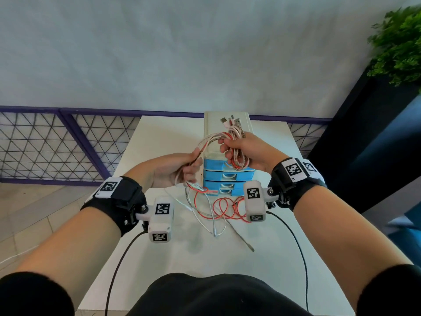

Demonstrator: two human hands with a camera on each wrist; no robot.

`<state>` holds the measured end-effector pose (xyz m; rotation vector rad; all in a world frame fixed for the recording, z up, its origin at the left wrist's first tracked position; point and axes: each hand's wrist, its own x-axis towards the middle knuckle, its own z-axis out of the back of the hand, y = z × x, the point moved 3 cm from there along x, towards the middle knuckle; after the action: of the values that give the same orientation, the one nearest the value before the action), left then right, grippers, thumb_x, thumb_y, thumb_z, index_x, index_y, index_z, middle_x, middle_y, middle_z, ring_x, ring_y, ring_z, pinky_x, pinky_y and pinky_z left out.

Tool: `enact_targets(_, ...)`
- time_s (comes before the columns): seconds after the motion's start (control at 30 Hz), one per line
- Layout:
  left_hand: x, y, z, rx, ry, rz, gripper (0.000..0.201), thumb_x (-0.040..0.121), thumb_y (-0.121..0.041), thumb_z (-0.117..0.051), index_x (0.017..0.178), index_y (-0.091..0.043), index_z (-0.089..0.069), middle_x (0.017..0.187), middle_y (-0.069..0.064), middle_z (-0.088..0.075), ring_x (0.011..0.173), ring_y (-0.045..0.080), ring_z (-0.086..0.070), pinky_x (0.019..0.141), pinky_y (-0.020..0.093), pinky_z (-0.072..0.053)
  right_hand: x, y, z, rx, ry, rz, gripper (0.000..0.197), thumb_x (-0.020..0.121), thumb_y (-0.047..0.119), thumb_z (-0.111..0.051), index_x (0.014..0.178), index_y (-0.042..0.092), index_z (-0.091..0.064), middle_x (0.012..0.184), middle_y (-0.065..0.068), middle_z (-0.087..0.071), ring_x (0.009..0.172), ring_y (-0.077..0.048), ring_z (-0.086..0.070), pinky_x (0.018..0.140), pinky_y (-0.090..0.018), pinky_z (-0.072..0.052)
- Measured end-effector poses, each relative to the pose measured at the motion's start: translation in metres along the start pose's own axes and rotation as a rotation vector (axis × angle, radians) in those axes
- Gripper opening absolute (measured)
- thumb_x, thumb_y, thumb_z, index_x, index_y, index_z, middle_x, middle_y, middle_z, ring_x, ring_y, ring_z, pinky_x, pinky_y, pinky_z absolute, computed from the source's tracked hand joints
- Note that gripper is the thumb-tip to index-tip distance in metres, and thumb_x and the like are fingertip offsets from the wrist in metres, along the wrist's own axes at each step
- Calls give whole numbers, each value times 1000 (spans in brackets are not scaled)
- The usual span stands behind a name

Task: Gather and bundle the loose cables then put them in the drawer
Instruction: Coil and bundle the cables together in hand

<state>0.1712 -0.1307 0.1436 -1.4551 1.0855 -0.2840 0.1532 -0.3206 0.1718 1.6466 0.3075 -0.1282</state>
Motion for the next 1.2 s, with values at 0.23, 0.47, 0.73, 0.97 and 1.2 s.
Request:
enact_targets(0.23, -1, 2, 7, -181, 48, -4, 47, 97, -49, -29, 77, -14, -55, 54, -7, -31, 41, 8, -29, 64, 25, -34, 0, -9, 7, 22, 20, -26, 17, 100, 11, -46, 106, -1, -56, 64, -2, -53, 48, -9, -48, 49, -24, -49)
enact_targets(0.47, 6, -10, -29, 229, -180, -184, 37, 103, -34, -22, 78, -17, -43, 58, -7, -33, 52, 10, -33, 55, 20, -32, 5, -11, -1, -19, -62, 26, 44, 96, 49, -46, 101, 6, -54, 64, 2, -46, 51, -10, -49, 56, -27, -47)
enact_targets(0.73, 17, -24, -75, 1020, -465, -276, 33, 101, -31, -28, 114, -8, -48, 99, 13, -63, 87, 27, -58, 74, 34, -43, 2, -9, -19, 140, -7, -72, 56, 83, 67, -49, 93, 12, -55, 66, -1, -47, 43, -10, -46, 45, -22, -44)
enact_targets(0.97, 20, -33, -86, 1147, -442, -111, 36, 102, -18, -26, 126, 4, -42, 112, 25, -61, 95, 34, -62, 78, 37, -42, 4, -11, -20, -52, -146, -4, 25, 88, 32, -67, 77, 13, -57, 60, -2, -58, 59, -19, -59, 57, -29, -49)
enact_targets(1.2, 12, -25, -78, 819, -116, -82, 47, 100, -40, -30, 74, -11, -56, 52, 4, -61, 46, 9, -59, 50, 16, -46, 11, -7, -14, 270, -171, 5, 27, 96, 27, -55, 74, 13, -51, 67, -4, -53, 57, -15, -56, 57, -24, -51)
